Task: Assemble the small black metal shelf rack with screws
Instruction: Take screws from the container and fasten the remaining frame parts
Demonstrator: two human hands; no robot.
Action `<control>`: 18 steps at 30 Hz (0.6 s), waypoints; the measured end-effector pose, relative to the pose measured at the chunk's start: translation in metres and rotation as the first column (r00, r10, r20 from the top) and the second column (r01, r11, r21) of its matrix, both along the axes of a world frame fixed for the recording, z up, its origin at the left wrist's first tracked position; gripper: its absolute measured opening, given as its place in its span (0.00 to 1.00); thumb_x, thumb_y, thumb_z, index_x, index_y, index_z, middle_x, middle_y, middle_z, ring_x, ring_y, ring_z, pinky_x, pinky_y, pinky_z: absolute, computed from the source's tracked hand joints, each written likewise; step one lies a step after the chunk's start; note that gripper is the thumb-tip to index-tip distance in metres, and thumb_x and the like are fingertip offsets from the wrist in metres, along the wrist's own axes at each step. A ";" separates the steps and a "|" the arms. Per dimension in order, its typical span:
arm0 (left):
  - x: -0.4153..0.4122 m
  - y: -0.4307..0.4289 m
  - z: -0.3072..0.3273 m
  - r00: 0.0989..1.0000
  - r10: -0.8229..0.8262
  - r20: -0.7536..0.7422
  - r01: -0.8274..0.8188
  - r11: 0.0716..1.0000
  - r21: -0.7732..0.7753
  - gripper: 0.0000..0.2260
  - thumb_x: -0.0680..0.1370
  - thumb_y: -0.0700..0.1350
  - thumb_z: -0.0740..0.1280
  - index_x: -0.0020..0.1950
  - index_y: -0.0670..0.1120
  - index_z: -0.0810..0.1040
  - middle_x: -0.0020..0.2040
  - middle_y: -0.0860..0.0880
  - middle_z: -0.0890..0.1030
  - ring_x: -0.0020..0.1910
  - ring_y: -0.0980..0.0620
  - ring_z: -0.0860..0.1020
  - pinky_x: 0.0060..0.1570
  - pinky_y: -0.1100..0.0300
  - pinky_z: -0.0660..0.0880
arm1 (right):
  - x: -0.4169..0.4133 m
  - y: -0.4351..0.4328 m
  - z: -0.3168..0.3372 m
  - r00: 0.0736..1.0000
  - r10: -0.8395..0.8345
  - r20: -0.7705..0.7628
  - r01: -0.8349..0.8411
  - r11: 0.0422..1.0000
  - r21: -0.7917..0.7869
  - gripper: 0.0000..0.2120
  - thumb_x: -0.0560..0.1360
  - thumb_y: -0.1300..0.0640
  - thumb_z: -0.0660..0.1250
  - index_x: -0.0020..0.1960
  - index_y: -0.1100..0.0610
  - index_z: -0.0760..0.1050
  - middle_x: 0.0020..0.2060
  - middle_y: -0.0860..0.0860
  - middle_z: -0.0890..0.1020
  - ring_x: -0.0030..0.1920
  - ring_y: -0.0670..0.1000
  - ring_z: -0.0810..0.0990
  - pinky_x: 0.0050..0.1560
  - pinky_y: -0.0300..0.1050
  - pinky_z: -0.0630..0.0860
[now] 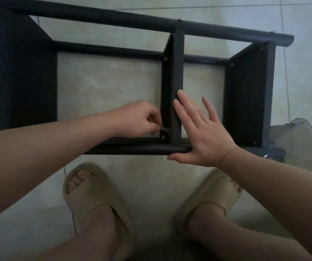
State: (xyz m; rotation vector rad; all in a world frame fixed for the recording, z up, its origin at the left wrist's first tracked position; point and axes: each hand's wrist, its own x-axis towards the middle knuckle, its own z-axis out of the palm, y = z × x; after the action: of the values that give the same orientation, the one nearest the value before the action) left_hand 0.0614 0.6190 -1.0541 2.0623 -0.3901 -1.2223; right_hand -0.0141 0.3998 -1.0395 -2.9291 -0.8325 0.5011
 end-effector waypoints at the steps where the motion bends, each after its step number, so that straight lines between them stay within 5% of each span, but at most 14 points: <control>1: -0.002 0.000 -0.001 1.000 0.006 -0.010 -0.006 1.000 -0.014 0.07 0.77 0.46 0.71 0.42 0.57 0.79 0.38 0.57 0.83 0.38 0.62 0.80 0.44 0.61 0.75 | 0.000 0.000 0.000 1.000 -0.001 0.000 0.001 1.000 0.004 0.56 0.72 0.23 0.56 0.82 0.63 0.46 0.82 0.59 0.45 0.82 0.56 0.46 0.78 0.67 0.48; 10: -0.019 0.001 -0.002 0.934 0.208 -0.291 -0.242 0.967 -0.084 0.07 0.78 0.37 0.70 0.43 0.48 0.81 0.30 0.54 0.81 0.30 0.60 0.79 0.34 0.68 0.75 | -0.001 -0.003 -0.004 0.996 0.045 0.075 -0.050 0.997 0.063 0.52 0.74 0.25 0.56 0.82 0.64 0.52 0.82 0.59 0.50 0.82 0.57 0.49 0.78 0.68 0.50; 18: -0.020 -0.001 0.004 0.827 0.361 -0.431 -0.436 0.896 -0.086 0.05 0.78 0.38 0.70 0.45 0.48 0.82 0.36 0.52 0.80 0.38 0.57 0.79 0.45 0.62 0.78 | 0.000 -0.003 -0.003 0.999 0.024 0.025 -0.026 0.996 0.086 0.53 0.73 0.25 0.58 0.82 0.63 0.50 0.82 0.58 0.49 0.82 0.56 0.48 0.78 0.68 0.50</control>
State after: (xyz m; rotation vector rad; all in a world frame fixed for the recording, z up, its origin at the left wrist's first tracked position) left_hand 0.0418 0.6181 -1.0497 1.5719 0.1256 -1.2547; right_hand -0.0140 0.3970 -1.0422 -2.8545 -0.8715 0.4218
